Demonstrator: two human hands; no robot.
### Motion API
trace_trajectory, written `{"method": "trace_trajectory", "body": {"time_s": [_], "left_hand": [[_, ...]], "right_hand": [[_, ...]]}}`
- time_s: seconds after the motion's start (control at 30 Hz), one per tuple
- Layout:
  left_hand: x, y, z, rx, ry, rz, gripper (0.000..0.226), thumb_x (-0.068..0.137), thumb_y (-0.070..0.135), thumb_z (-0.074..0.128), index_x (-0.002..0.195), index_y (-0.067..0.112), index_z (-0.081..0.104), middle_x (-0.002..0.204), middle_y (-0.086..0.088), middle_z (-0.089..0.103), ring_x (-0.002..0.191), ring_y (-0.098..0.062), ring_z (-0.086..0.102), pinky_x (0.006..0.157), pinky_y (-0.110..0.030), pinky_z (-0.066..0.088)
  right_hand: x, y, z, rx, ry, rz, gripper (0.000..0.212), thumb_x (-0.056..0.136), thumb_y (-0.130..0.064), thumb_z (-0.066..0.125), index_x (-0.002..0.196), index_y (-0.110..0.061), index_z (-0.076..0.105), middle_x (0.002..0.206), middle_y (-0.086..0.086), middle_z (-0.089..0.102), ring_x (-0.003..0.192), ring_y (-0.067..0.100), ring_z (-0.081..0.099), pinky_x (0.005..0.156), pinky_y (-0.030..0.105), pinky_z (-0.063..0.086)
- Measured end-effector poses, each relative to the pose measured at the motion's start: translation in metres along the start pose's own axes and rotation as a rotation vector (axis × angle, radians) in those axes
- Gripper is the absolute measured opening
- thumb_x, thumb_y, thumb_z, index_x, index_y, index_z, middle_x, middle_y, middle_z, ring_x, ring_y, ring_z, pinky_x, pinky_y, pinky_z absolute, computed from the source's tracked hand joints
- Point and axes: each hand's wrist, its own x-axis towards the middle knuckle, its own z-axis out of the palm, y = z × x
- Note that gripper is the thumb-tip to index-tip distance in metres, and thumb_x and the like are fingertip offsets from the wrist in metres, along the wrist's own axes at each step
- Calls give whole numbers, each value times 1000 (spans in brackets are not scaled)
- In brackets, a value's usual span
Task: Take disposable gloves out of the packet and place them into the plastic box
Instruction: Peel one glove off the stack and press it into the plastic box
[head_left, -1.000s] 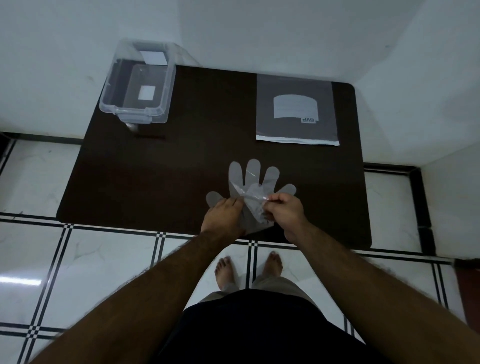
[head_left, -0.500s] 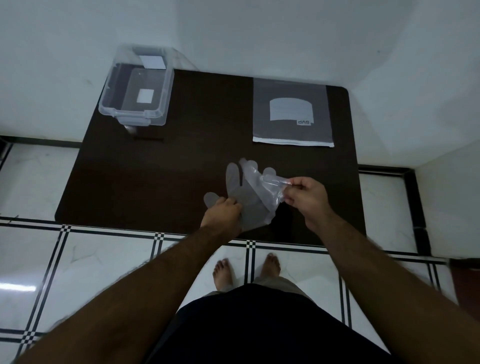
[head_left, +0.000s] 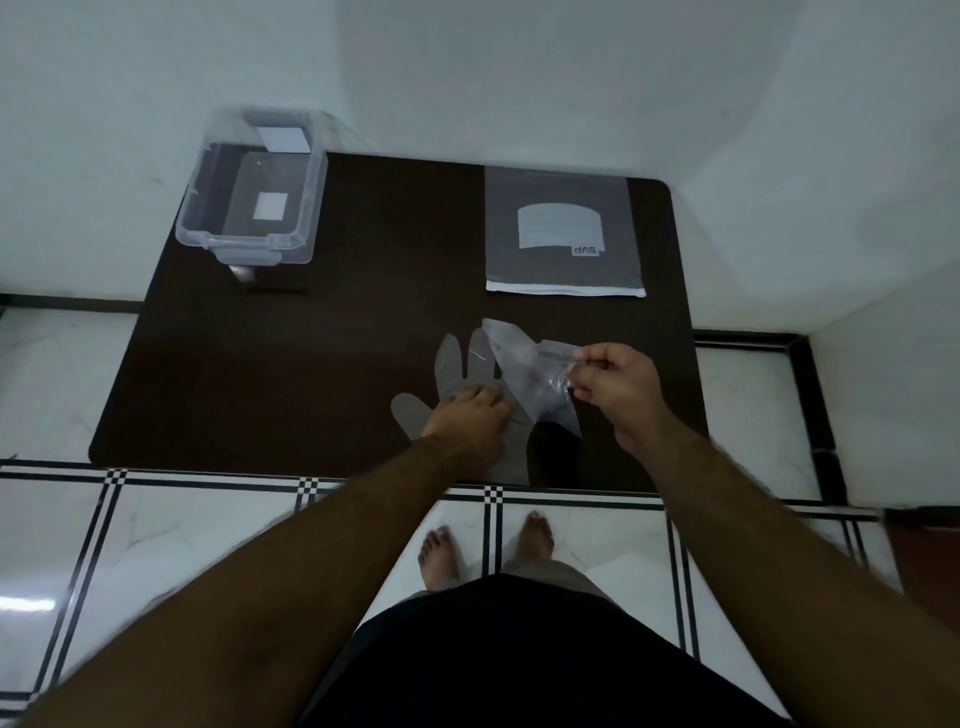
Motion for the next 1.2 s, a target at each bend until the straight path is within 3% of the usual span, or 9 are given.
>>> {"method": "trace_trajectory", "body": {"time_s": [0.13, 0.33, 0.53, 0.73, 0.87, 0.93, 1.0, 1.1, 1.2], "left_hand": [[8, -2, 7, 34, -99, -38, 96, 94, 60, 69, 171, 37, 17, 181, -7, 7, 166, -39, 8, 130, -66, 20], [12, 9, 11, 13, -78, -76, 88, 98, 58, 62, 171, 40, 14, 181, -8, 6, 165, -41, 6, 129, -68, 17], [10, 8, 2, -73, 35, -133, 90, 100, 60, 58, 171, 38, 8, 182, -6, 1, 167, -39, -4, 127, -74, -4], [13, -9, 4, -44, -77, -116, 96, 98, 67, 57, 172, 37, 5, 182, -6, -4, 167, -38, -6, 126, -75, -6], [15, -3, -26, -342, 217, -131, 79, 105, 47, 59, 171, 34, 18, 182, -1, 11, 168, -27, 9, 131, -66, 6], [13, 0, -57, -691, 439, -106, 73, 106, 33, 65, 169, 28, 29, 178, 0, 25, 162, -17, 24, 131, -50, 26], [6, 1, -96, -1035, 528, 34, 76, 102, 19, 72, 168, 28, 34, 171, 1, 39, 152, -9, 41, 120, -36, 46], [0, -6, -156, -1184, 393, 254, 88, 89, 7, 80, 162, 34, 38, 162, 3, 48, 150, -11, 47, 113, -35, 54], [-1, -11, -206, -1166, 178, 352, 101, 81, 6, 84, 164, 30, 31, 152, -6, 62, 150, -25, 50, 111, -50, 52]], "right_hand": [[2, -10, -8, -5, 13, -22, 22, 98, -3, 74, 115, -16, 74, 113, 7, 75, 104, 21, 75, 77, 27, 63], [-1, -32, -17, 17, 41, -69, 23, 100, -3, 70, 118, -17, 73, 113, 6, 75, 105, 22, 75, 79, 28, 61], [-12, -59, -20, -1, 8, -166, 19, 100, -4, 70, 110, -21, 74, 107, -2, 75, 100, 16, 74, 86, 32, 64], [-11, -70, -14, -104, -16, -176, 21, 99, -4, 70, 111, -20, 74, 107, 2, 75, 101, 19, 75, 82, 30, 64], [-13, -84, -13, -204, -109, -215, 25, 98, -1, 69, 113, -20, 73, 108, 5, 74, 100, 21, 74, 79, 29, 63], [-15, -98, -15, -273, -174, -236, 29, 97, 0, 68, 116, -21, 70, 109, 8, 73, 100, 23, 74, 83, 34, 66], [-19, -115, -18, -339, -249, -273, 35, 95, 2, 70, 120, -21, 66, 105, 13, 73, 96, 26, 75, 80, 35, 66], [-25, -146, -24, -430, -353, -327, 43, 94, 3, 73, 126, -21, 58, 99, 18, 76, 89, 29, 76, 71, 28, 63], [-31, -176, -29, -495, -433, -375, 49, 92, 5, 76, 126, -23, 53, 98, 16, 80, 93, 32, 79, 83, 40, 64]]}}
